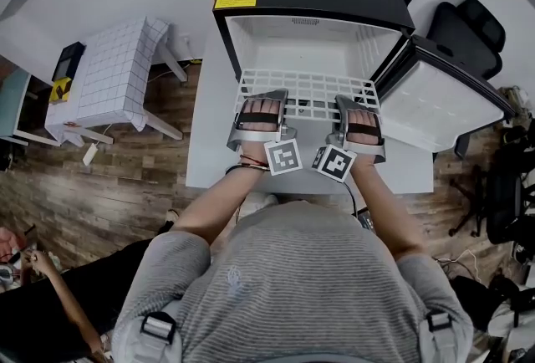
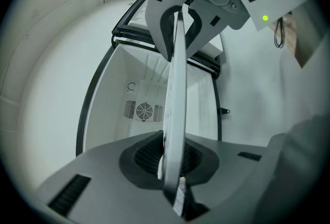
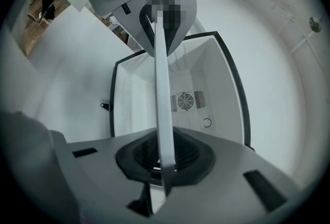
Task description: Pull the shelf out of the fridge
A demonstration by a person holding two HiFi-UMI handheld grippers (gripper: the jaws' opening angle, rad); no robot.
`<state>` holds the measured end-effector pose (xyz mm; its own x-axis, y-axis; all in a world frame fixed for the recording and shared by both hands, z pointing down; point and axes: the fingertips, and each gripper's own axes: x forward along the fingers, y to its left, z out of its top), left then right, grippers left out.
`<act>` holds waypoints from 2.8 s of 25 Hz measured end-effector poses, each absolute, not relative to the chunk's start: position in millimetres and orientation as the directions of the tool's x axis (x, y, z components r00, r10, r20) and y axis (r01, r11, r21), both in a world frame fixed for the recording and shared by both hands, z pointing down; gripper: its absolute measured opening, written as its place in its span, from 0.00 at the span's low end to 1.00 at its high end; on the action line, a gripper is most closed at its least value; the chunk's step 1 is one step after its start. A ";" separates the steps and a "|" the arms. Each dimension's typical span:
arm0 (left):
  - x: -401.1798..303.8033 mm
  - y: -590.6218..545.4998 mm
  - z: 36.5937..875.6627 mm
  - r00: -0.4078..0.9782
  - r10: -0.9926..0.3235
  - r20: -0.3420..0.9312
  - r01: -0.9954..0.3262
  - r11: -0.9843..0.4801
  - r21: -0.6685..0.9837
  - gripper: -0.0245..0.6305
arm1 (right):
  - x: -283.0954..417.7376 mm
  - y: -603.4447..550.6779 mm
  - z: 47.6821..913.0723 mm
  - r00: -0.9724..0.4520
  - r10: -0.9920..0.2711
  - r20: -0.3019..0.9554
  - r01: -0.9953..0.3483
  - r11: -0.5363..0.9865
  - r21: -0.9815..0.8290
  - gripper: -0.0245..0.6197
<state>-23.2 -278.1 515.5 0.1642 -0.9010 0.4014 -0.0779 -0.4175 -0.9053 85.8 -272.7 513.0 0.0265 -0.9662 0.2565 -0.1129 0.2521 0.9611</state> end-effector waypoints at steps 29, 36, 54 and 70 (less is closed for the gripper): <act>-44.0 -251.0 446.5 0.190 -0.867 0.460 -0.366 -0.497 -0.787 0.12 | 64.6 -224.1 408.4 -0.269 -0.901 0.340 -0.216 0.401 0.890 0.30; -55.1 -246.9 457.6 0.117 -0.854 0.508 -0.390 -0.510 -0.767 0.12 | 57.7 -208.3 391.8 -0.267 -0.898 0.351 -0.123 0.393 0.911 0.31; -80.4 -198.9 454.7 0.341 -0.803 0.490 -0.803 -0.519 -0.292 0.10 | 74.7 -198.6 316.9 -0.621 -0.783 0.038 -0.775 0.620 0.122 0.31; -92.1 -182.2 408.3 0.535 -0.841 0.087 -0.845 -0.533 0.047 0.09 | 46.3 -204.3 353.3 -0.679 -0.730 0.071 -0.734 0.677 -0.059 0.31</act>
<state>-92.1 -182.2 408.3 0.5346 -0.8406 0.0874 -0.8451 -0.5326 0.0467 46.3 -204.3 353.3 -0.6792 -0.7305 0.0713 -0.7339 0.6767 -0.0589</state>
